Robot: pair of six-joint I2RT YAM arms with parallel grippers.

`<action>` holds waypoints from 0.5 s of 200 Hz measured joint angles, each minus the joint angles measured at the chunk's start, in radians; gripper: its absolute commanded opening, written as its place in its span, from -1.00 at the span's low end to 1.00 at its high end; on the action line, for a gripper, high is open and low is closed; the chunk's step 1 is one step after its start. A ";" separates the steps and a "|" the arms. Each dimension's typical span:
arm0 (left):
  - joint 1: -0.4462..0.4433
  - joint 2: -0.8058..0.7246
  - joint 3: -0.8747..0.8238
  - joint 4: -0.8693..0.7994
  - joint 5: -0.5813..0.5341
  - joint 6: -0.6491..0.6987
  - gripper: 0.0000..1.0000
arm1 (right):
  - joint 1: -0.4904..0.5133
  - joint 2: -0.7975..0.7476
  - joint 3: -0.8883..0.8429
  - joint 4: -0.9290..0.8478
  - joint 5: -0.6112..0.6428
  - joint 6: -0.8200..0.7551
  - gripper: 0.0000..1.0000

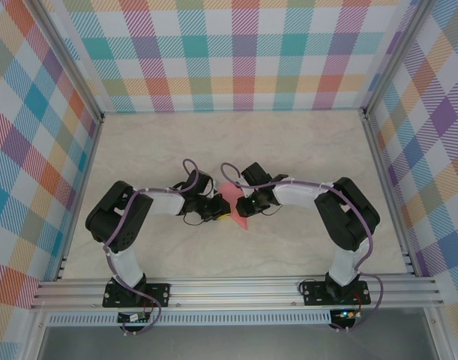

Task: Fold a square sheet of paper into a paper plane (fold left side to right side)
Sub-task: Third fold the triangle at the center of the table.

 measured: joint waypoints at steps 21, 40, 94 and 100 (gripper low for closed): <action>0.000 0.000 0.000 0.000 -0.001 0.003 -0.75 | -0.007 -0.012 0.035 -0.043 0.011 -0.010 -0.29; 0.000 0.000 0.000 0.000 -0.003 0.003 -0.76 | -0.019 -0.051 0.054 -0.075 0.015 -0.015 -0.20; 0.000 0.000 0.000 0.000 -0.004 0.003 -0.76 | -0.012 -0.144 0.036 -0.100 -0.153 0.014 -0.37; 0.000 0.000 0.000 0.000 -0.004 0.003 -0.76 | -0.005 -0.146 0.023 -0.097 -0.185 0.021 -0.39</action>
